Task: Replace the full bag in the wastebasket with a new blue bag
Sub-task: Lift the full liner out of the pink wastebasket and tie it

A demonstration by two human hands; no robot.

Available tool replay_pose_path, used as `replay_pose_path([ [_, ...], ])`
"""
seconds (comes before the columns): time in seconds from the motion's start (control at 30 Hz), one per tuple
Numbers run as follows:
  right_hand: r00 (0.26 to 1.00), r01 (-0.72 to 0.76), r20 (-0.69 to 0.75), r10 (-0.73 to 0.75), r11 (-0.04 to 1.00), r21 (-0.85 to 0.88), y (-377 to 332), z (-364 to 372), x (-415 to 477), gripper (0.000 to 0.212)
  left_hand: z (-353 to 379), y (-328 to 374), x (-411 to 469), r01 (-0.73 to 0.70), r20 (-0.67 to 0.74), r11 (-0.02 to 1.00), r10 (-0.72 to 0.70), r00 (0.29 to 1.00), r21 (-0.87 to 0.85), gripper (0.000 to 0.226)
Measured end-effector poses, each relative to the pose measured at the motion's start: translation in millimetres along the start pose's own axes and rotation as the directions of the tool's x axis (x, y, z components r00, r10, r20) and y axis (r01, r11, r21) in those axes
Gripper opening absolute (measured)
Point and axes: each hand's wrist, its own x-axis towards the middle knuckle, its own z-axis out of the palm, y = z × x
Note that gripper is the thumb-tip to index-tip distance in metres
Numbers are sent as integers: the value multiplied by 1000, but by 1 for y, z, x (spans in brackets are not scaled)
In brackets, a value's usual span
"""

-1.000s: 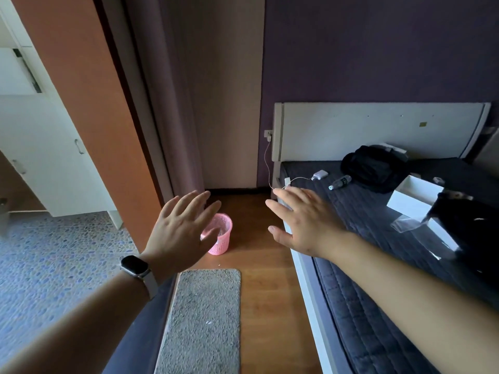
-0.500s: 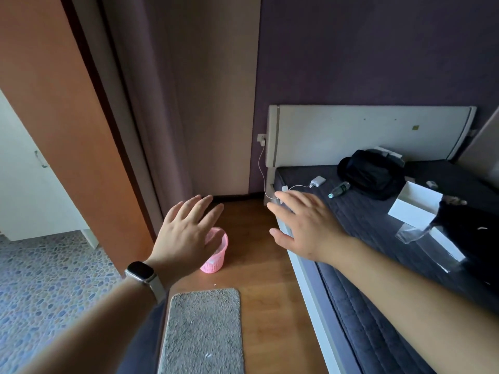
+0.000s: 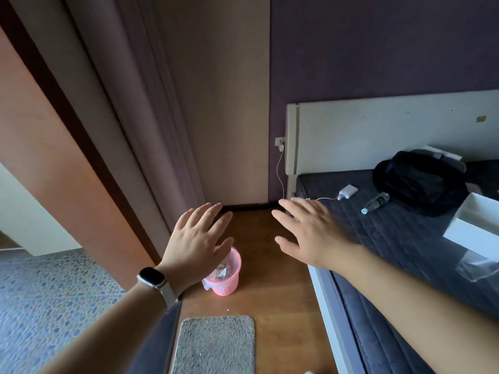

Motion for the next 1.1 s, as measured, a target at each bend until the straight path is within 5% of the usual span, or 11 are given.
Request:
replay_pose_path([
  [0.43, 992, 119, 21, -121, 990, 72, 176, 47, 108, 51, 43, 29, 180, 30, -100, 999, -28, 995, 17, 50],
  [1.1, 931, 324, 128, -341, 937, 133, 222, 194, 410, 51, 173, -173, 362, 236, -50, 972, -237, 970, -21, 50],
])
